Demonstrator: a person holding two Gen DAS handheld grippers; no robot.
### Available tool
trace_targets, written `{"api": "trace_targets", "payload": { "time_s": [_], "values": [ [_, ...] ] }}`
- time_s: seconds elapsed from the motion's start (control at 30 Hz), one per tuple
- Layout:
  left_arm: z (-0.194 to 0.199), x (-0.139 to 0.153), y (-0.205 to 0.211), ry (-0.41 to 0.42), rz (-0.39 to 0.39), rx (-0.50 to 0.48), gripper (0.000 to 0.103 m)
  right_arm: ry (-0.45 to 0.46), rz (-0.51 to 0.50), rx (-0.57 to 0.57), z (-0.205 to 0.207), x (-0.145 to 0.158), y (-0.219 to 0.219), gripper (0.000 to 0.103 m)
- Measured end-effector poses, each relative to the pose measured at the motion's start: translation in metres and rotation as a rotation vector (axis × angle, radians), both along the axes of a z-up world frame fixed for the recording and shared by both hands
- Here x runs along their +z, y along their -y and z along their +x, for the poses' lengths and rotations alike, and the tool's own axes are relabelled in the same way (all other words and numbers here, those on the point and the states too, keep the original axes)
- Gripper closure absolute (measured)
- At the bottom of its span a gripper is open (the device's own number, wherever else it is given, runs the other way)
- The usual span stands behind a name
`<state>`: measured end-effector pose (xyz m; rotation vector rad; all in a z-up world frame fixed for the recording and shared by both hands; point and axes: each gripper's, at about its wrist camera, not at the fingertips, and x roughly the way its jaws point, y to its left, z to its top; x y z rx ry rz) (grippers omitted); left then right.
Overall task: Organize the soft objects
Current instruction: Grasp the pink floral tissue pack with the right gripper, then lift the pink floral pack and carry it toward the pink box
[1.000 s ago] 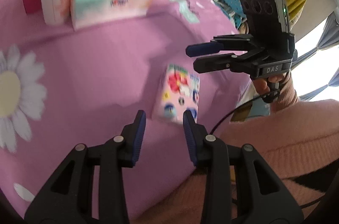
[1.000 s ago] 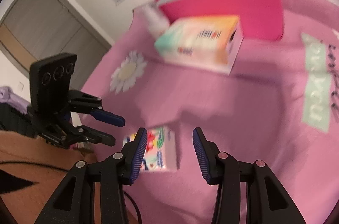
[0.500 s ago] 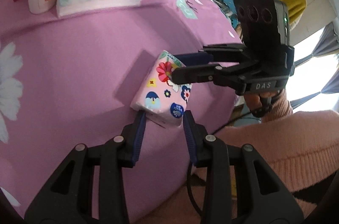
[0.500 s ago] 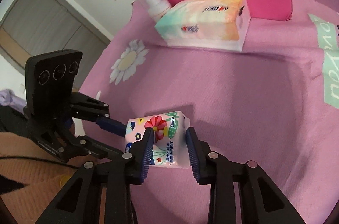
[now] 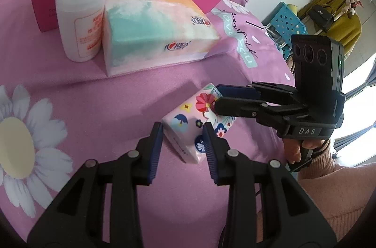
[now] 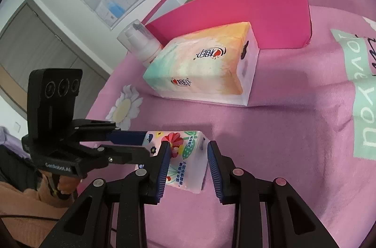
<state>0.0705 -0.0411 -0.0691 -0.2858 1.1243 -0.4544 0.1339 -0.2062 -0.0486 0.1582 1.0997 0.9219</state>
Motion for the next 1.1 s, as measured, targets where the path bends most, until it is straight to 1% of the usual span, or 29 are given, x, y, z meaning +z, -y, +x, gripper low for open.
{"api": "trace_targets", "payload": {
  "time_s": [0.2, 0.23, 0.37, 0.5, 0.63, 0.77, 0.87, 1.03, 1.1],
  "values": [
    [-0.005, -0.002, 0.001, -0.015, -0.008, -0.006, 0.066, -0.025, 0.017, 0.027, -0.005, -0.007, 0.001, 0.070],
    [-0.005, -0.002, 0.001, -0.016, -0.010, -0.003, 0.066, -0.026, 0.019, 0.029, -0.006, -0.008, 0.000, 0.071],
    [-0.007, -0.002, -0.001, -0.020, -0.020, 0.012, 0.066, -0.029, 0.024, 0.020, -0.007, -0.008, 0.001, 0.074],
    [-0.006, -0.002, -0.003, -0.020, -0.024, 0.028, 0.066, -0.031, 0.028, 0.015, -0.008, -0.007, 0.000, 0.074],
    [-0.004, 0.004, -0.004, -0.002, -0.023, 0.040, 0.066, -0.019, 0.027, 0.010, -0.008, -0.002, -0.001, 0.075],
    [-0.003, 0.014, -0.004, 0.033, -0.020, 0.041, 0.066, -0.002, 0.029, 0.005, -0.009, 0.003, -0.001, 0.075],
    [0.000, 0.016, -0.004, 0.051, -0.006, 0.042, 0.066, 0.001, 0.033, 0.001, -0.008, 0.005, -0.001, 0.075],
    [0.004, 0.006, -0.011, 0.023, -0.024, 0.051, 0.066, -0.024, 0.022, -0.025, -0.001, -0.001, 0.000, 0.075],
    [0.001, 0.003, -0.016, 0.012, -0.038, 0.055, 0.066, -0.027, 0.014, -0.032, 0.000, -0.004, 0.001, 0.073]
  ]
}}
